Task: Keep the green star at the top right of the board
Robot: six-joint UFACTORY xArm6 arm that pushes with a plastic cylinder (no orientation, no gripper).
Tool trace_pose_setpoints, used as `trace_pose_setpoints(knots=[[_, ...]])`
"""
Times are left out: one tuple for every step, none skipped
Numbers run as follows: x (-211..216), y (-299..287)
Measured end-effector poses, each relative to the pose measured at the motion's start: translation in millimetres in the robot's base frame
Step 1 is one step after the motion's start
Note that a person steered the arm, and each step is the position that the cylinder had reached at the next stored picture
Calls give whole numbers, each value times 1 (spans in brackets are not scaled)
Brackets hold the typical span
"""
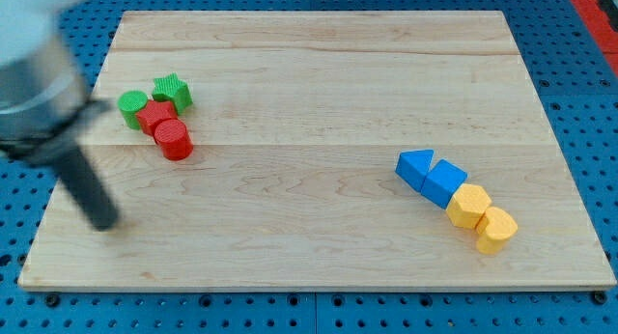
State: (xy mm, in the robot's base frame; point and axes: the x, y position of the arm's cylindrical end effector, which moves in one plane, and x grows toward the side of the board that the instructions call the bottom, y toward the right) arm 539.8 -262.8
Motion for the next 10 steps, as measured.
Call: trace_pose_setpoints(knots=[[-41,-42],[-99,-8],[-149,22],[-170,87],[-199,116],[-216,94],[-216,154],[-221,223],[-216,296],[-222,358]])
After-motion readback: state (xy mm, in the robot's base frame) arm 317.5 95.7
